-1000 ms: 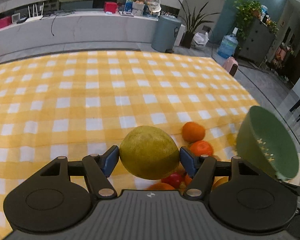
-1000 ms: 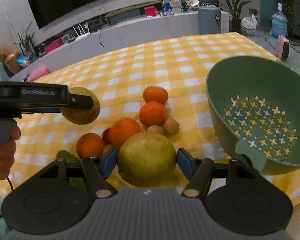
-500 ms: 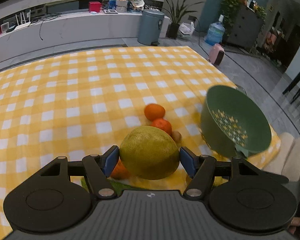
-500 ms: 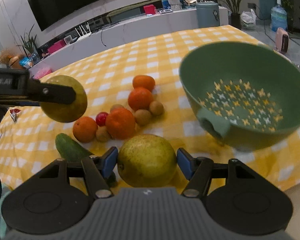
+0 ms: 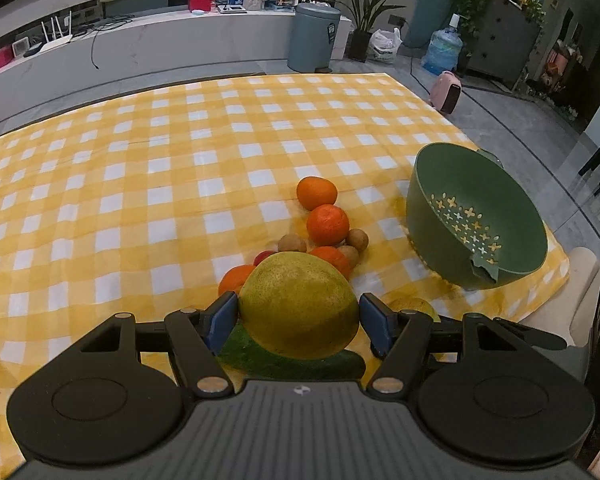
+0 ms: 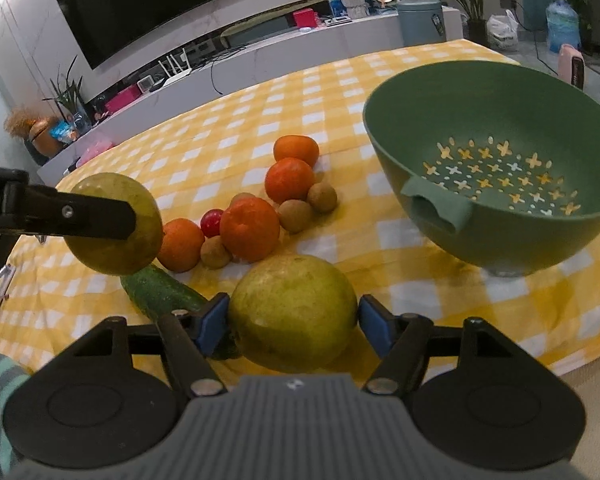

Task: Organize fruits
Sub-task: 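Lift both held pears and carry them over the green colander, then lower the pears into the colander and open both tools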

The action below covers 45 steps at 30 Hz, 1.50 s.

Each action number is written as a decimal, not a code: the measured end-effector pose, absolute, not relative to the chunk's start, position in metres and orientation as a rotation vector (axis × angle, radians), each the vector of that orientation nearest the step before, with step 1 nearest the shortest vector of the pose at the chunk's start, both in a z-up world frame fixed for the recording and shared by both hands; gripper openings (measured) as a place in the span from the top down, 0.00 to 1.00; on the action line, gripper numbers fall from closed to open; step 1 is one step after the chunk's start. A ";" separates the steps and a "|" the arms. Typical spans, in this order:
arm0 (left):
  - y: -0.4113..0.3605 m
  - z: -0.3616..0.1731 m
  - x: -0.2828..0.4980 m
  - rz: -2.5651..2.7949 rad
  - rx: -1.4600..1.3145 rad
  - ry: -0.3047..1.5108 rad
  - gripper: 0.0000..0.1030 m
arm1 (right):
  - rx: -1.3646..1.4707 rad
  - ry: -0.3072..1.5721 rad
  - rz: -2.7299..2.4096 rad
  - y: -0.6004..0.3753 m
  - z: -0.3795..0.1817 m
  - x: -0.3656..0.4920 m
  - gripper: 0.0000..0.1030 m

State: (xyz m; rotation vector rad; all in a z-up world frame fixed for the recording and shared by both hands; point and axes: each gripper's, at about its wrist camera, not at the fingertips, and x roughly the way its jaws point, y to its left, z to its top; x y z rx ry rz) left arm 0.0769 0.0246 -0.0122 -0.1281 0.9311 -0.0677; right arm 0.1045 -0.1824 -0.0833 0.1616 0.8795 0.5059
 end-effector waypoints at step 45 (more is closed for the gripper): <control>-0.148 -0.032 0.201 -0.390 0.233 1.096 0.26 | -0.327 0.976 0.600 -0.266 -0.035 0.206 0.36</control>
